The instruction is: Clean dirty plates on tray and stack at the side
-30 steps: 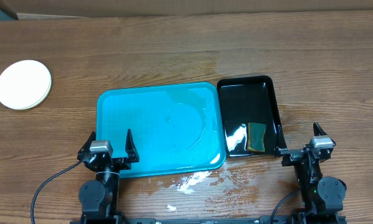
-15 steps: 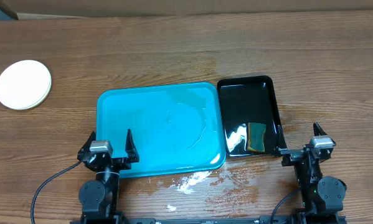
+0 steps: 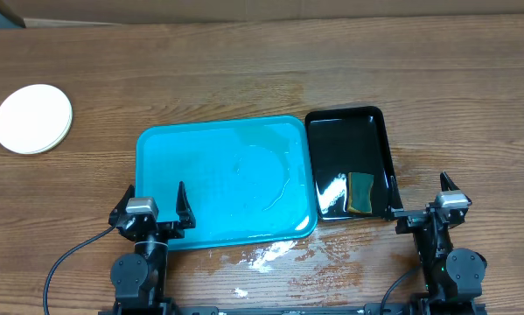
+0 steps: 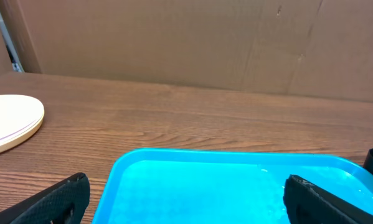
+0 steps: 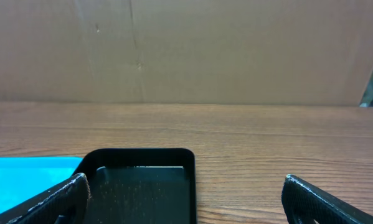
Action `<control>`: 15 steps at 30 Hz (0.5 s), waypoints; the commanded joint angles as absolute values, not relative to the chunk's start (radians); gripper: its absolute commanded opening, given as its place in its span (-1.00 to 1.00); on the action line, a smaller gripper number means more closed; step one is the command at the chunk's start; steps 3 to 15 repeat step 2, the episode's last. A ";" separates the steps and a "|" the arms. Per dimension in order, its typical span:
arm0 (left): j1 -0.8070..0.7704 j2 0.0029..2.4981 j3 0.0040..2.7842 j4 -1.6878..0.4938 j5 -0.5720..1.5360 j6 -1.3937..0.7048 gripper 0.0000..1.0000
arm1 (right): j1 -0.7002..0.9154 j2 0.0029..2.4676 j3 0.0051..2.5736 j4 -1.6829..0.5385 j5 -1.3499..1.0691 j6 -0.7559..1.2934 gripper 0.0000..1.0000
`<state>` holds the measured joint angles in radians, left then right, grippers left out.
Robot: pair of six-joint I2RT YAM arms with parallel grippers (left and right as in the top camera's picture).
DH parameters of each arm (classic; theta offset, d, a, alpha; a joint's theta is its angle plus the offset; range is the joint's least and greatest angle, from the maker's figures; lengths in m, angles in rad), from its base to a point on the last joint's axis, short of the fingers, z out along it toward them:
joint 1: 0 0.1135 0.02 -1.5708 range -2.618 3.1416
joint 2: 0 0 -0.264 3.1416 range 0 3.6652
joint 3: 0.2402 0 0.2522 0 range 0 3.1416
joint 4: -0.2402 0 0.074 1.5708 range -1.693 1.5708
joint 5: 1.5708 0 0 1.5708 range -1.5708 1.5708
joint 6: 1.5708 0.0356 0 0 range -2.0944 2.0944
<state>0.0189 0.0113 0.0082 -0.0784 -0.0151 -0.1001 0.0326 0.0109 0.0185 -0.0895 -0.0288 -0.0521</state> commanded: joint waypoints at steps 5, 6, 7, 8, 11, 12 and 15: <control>0.011 0.004 0.005 -0.077 -0.002 -0.082 1.00 | 0.033 0.003 0.008 -0.082 -0.028 -0.053 1.00; 0.011 0.004 0.005 -0.077 -0.002 -0.082 1.00 | 0.033 0.003 0.008 -0.082 -0.028 -0.053 1.00; 0.011 0.004 0.005 -0.077 -0.002 -0.082 1.00 | 0.033 0.003 0.008 -0.082 -0.028 -0.053 1.00; 0.011 0.004 0.005 -0.077 -0.002 -0.082 1.00 | 0.033 0.003 0.008 -0.082 -0.028 -0.053 1.00; 0.011 0.004 0.005 -0.077 -0.002 -0.082 1.00 | 0.033 0.003 0.008 -0.082 -0.028 -0.053 1.00; 0.011 0.004 0.005 -0.077 -0.002 -0.082 1.00 | 0.033 0.003 0.008 -0.082 -0.028 -0.053 1.00; 0.011 0.004 0.005 -0.077 -0.002 -0.082 1.00 | 0.033 0.003 0.008 -0.082 -0.028 -0.053 1.00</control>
